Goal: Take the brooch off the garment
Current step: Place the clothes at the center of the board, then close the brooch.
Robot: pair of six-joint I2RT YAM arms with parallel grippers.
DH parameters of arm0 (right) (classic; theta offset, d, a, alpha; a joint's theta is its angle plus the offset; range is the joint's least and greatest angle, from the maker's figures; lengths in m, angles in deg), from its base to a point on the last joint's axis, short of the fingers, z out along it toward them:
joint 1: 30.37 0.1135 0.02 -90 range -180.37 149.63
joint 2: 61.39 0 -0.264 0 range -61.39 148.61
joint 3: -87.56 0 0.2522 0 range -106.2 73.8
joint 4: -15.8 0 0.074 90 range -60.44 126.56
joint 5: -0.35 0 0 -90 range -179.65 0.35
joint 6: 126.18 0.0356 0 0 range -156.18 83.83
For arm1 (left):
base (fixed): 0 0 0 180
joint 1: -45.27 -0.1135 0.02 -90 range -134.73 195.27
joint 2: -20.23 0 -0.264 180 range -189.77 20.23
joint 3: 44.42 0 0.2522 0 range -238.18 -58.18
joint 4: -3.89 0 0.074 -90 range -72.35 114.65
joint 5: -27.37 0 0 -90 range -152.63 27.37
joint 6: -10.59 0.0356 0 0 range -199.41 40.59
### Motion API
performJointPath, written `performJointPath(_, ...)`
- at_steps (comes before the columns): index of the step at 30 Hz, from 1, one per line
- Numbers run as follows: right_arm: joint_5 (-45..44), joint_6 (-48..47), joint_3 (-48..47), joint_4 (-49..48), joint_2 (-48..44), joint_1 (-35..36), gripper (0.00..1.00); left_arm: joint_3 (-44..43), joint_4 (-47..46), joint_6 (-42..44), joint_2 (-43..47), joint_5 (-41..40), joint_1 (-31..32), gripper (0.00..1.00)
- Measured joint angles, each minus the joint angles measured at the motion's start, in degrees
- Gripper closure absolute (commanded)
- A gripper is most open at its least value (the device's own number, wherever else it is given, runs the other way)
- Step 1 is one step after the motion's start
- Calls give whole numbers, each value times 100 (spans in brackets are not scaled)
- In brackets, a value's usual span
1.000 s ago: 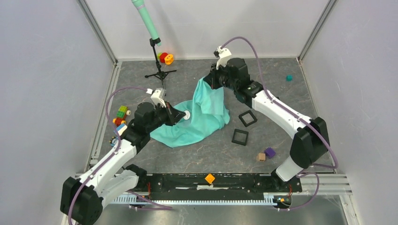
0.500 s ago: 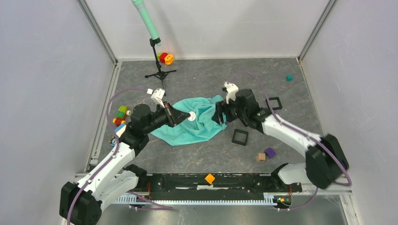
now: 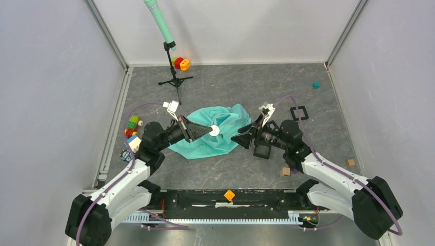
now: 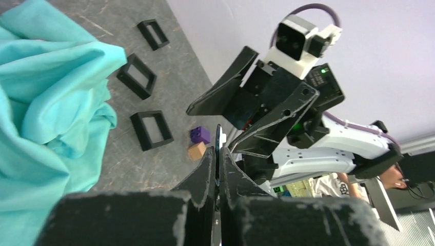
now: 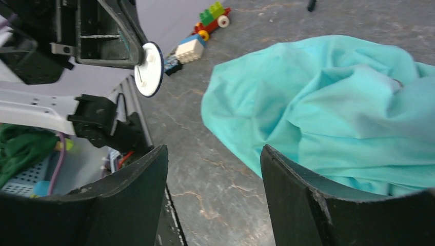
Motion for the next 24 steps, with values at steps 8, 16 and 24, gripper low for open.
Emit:
performJointPath(8, 258, 754, 173, -1683, 382, 343, 30, 109, -833, -315, 2, 160, 0, 98)
performJointPath(16, 245, 973, 114, -2428, 846, 647, 31, 153, -997, -332, 35, 186, 0, 94)
performJointPath(24, 210, 1073, -118, -2756, 1222, 732, 37, 201, -1029, -337, 44, 184, 0, 98)
